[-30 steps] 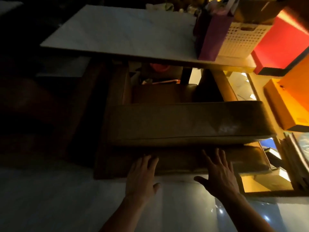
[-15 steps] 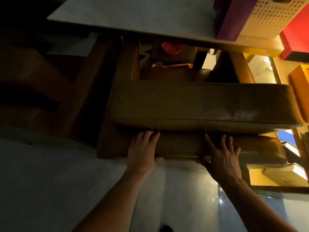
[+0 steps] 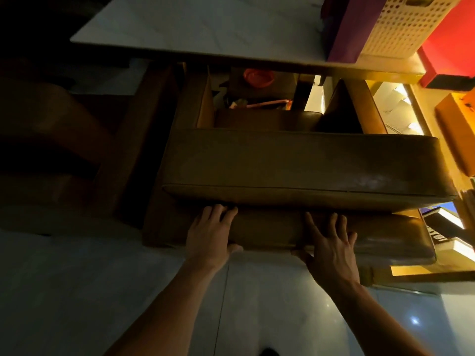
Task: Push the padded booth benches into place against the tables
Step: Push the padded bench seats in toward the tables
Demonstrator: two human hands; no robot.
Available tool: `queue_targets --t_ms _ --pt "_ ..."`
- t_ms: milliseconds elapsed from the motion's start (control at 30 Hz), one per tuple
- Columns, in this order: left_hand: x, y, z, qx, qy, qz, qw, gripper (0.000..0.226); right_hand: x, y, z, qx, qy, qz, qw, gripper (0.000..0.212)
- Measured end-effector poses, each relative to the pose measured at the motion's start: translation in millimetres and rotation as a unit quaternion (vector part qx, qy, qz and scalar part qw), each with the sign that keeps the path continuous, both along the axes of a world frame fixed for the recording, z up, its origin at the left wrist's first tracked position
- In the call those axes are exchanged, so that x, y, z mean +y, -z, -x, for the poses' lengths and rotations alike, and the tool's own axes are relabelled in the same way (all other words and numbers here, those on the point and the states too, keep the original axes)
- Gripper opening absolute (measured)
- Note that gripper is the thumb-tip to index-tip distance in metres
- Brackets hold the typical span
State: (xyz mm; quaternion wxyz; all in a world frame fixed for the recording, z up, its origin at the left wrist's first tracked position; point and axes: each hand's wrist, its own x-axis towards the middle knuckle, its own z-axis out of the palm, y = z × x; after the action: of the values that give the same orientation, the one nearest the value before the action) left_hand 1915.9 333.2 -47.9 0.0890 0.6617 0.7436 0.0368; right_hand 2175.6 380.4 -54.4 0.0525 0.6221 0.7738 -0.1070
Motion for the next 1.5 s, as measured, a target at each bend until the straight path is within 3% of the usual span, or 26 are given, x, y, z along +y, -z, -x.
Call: queue_targets --t_ms 367,700,1200,1500 --pt "-0.6 -0.8 25.4 -0.019 0.02 0.019 0.999 0.09 -9.2 5.2 25.1 -0.03 0.011 -0.019 0.999 0.095" --pt "49.3 5.5 60.6 -0.017 0.021 0.003 1.0 0.093 36.0 0.3 57.1 -0.071 0.003 -0.037 0.997 0.096" --pt "40.9 2.7 64.7 -0.048 0.018 0.014 0.999 0.089 23.1 -11.7 66.1 -0.067 0.014 0.001 0.998 0.094" --pt "34.9 4.4 67.5 -0.021 0.039 0.03 0.999 0.089 17.7 -10.3 65.8 -0.071 0.008 0.018 0.997 0.094"
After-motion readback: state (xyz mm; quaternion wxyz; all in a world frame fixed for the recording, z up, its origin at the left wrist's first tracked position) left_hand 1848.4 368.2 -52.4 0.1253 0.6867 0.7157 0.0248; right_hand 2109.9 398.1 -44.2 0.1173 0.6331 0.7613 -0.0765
